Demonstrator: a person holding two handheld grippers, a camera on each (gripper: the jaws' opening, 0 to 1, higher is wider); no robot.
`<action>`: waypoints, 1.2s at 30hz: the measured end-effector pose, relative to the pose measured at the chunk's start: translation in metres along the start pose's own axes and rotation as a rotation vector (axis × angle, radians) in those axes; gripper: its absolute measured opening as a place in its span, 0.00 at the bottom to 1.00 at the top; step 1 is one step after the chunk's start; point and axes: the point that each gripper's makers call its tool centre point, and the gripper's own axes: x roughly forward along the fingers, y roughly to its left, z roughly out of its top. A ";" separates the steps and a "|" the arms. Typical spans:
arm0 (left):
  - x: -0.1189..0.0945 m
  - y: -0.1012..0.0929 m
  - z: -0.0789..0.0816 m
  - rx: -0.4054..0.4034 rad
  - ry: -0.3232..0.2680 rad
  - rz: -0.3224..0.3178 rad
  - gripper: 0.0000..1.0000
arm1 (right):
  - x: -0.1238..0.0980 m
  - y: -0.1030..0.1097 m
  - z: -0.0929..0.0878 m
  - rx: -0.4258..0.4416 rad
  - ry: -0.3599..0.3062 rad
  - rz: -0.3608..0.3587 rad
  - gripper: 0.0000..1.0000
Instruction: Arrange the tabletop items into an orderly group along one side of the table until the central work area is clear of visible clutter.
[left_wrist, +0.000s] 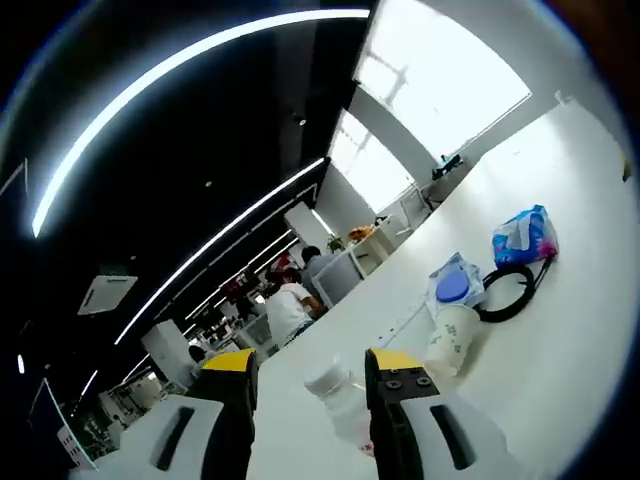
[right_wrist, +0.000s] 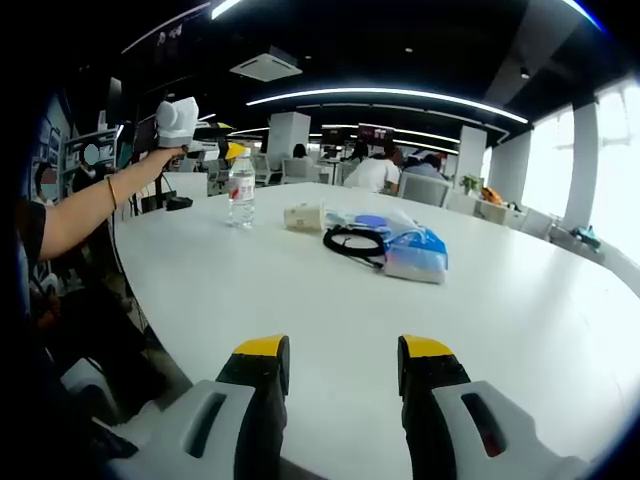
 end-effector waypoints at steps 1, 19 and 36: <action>0.001 -0.002 0.001 0.003 -0.002 -0.008 0.42 | 0.000 0.000 0.000 0.003 -0.001 0.001 0.42; 0.014 -0.066 0.012 0.212 0.000 -0.163 0.42 | -0.004 -0.006 -0.005 0.004 0.007 -0.011 0.42; 0.028 -0.110 0.005 0.273 0.043 -0.288 0.42 | -0.006 -0.013 -0.013 0.027 0.019 -0.018 0.46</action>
